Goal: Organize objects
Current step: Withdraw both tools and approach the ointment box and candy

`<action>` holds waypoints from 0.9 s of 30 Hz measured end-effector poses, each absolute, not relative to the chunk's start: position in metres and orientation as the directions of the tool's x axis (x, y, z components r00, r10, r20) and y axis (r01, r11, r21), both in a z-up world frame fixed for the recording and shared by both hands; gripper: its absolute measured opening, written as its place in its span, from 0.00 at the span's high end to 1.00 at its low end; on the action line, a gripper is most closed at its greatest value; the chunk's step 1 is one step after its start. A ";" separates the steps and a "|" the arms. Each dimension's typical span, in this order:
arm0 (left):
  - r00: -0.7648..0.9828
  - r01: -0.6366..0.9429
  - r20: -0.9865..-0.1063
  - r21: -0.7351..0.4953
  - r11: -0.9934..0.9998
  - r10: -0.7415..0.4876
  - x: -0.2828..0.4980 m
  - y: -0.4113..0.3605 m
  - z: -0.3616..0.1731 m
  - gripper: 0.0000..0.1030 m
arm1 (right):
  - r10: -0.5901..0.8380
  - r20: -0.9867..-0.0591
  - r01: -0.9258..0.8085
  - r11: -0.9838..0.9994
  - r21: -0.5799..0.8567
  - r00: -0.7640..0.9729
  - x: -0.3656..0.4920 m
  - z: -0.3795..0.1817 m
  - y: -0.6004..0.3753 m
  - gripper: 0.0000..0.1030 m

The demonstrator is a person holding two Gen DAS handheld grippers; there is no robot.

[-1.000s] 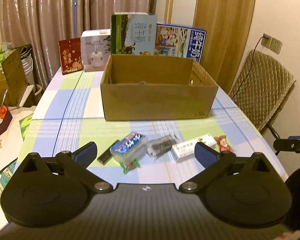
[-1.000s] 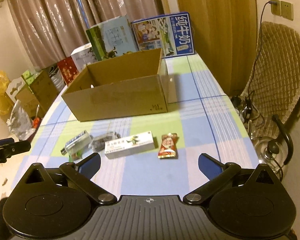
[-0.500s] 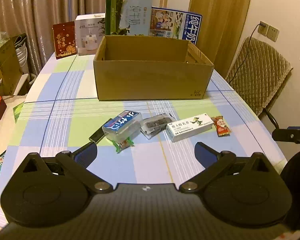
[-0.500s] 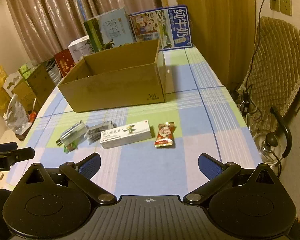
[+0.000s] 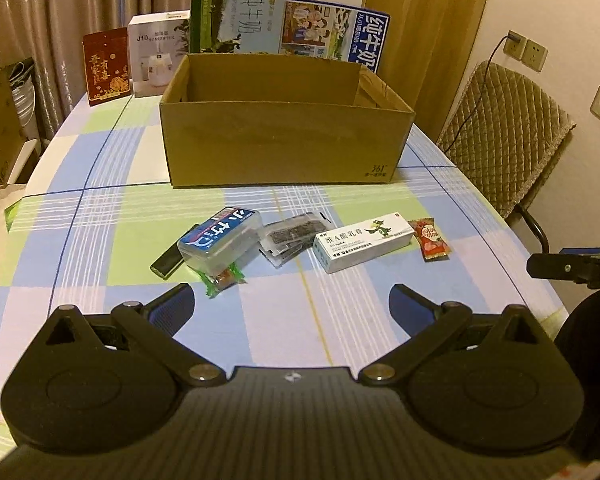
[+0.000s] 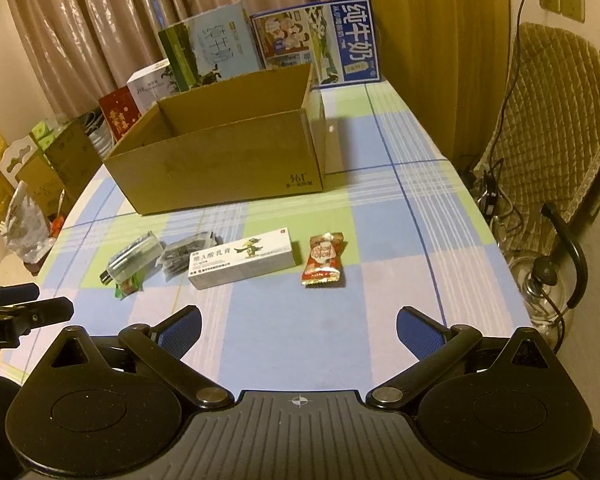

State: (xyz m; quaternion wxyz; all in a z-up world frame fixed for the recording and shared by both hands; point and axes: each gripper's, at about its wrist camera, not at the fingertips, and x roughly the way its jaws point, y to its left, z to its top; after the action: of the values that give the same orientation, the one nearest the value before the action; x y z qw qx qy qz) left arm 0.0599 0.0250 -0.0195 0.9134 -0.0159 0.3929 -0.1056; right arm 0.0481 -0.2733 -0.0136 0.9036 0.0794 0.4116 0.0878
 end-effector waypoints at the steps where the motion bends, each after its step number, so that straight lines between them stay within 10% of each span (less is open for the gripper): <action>1: 0.667 0.183 -0.716 -0.113 0.977 -0.208 0.061 0.025 -0.021 0.01 | 0.224 -0.731 -0.094 0.972 0.215 0.644 0.049 -0.015 -0.273 0.02; 16: 0.626 0.233 -0.746 -0.098 0.967 -0.227 0.080 0.014 -0.039 0.01 | 0.223 -0.743 -0.095 0.973 0.211 0.632 0.068 -0.033 -0.271 0.03; 27: 0.576 0.339 -0.769 -0.082 0.937 -0.276 0.115 -0.013 -0.057 0.06 | 0.218 -0.772 -0.098 0.975 0.199 0.597 0.100 -0.054 -0.274 0.25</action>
State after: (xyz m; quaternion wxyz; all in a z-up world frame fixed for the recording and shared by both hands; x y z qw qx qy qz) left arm 0.1154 -0.0126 -0.0566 0.8870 0.0371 0.4263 -0.1733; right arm 0.0998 -0.2737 -0.0544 0.8909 0.0679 0.4402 0.0887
